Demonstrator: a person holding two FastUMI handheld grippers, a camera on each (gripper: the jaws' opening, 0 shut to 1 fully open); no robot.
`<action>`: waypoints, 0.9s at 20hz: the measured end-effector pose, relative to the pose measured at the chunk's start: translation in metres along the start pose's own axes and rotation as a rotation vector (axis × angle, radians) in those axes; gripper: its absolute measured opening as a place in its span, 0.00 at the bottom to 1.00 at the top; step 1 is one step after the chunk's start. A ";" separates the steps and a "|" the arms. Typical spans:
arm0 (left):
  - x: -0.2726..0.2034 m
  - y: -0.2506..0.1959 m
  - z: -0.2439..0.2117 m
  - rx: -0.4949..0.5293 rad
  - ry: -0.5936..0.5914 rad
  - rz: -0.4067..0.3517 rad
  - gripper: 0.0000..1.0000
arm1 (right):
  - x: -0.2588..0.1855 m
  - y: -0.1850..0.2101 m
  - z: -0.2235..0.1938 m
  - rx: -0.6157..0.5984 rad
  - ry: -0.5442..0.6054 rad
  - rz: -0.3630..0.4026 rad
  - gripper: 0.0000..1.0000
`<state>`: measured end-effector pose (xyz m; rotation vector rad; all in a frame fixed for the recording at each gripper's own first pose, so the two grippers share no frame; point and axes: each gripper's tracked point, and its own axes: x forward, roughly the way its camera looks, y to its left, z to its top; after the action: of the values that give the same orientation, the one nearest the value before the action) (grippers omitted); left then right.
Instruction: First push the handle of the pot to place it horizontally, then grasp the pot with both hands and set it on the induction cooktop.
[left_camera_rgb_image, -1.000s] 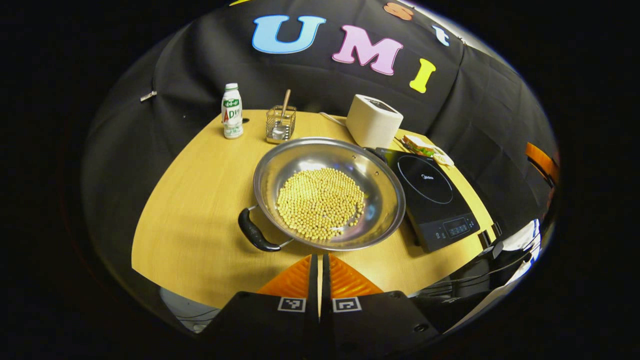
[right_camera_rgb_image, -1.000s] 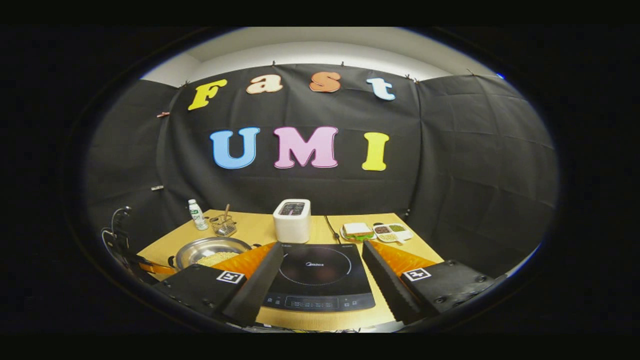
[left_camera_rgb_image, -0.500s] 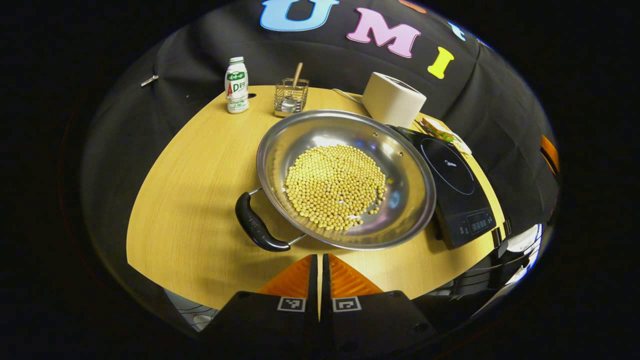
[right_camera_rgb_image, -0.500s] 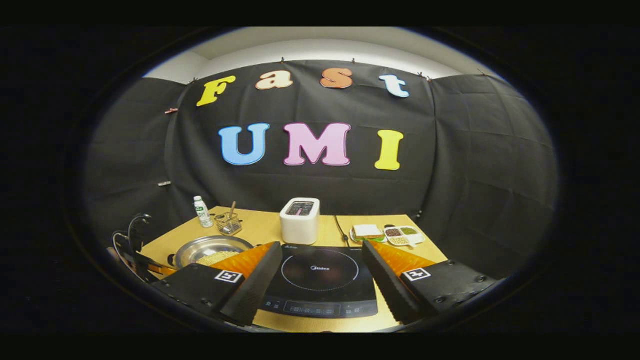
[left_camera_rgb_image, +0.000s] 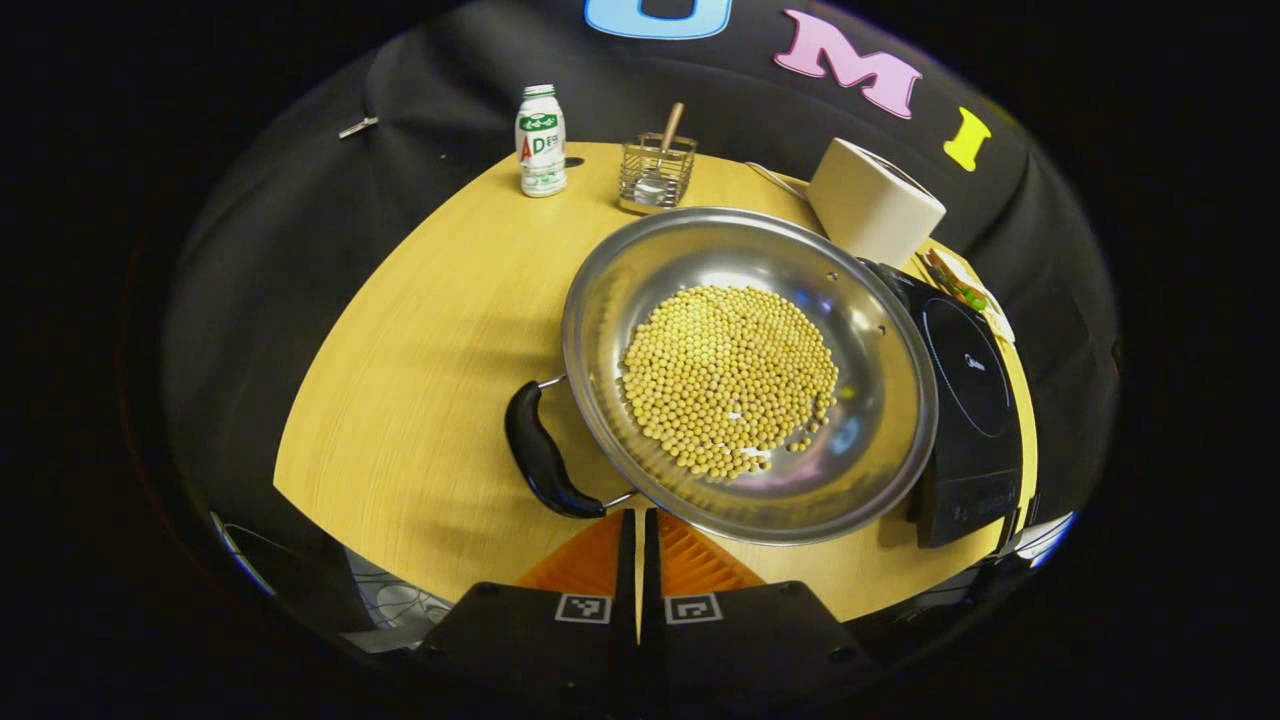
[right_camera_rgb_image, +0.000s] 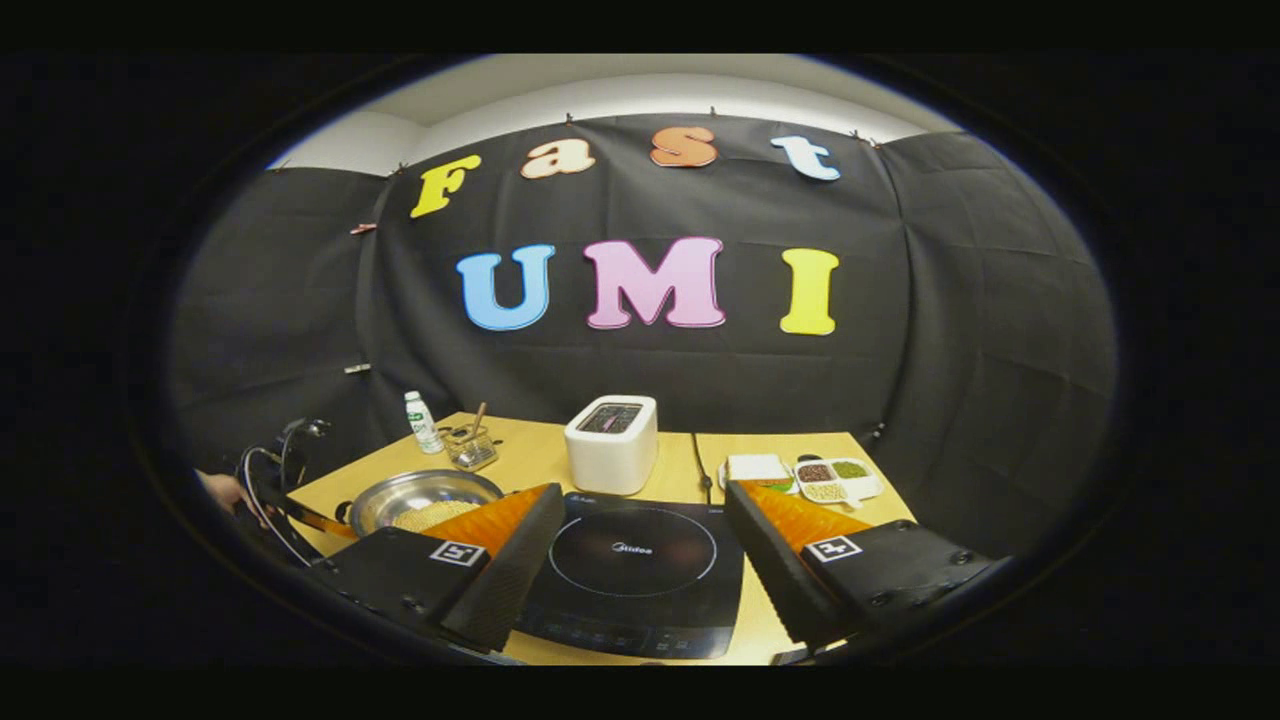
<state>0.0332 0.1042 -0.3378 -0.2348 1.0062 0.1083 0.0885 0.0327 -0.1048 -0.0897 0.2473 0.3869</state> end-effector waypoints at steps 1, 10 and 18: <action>0.000 0.002 0.001 -0.003 -0.003 0.017 0.05 | 0.000 -0.003 -0.002 0.002 0.005 0.013 1.00; -0.002 0.016 0.029 0.015 -0.015 0.054 0.05 | -0.011 -0.010 -0.006 0.004 0.014 -0.067 0.99; 0.000 0.011 0.026 0.028 0.076 -0.085 0.05 | -0.023 0.026 -0.012 0.019 0.028 -0.186 0.99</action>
<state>0.0523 0.1217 -0.3258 -0.2571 1.0713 0.0073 0.0551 0.0463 -0.1112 -0.0986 0.2681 0.1984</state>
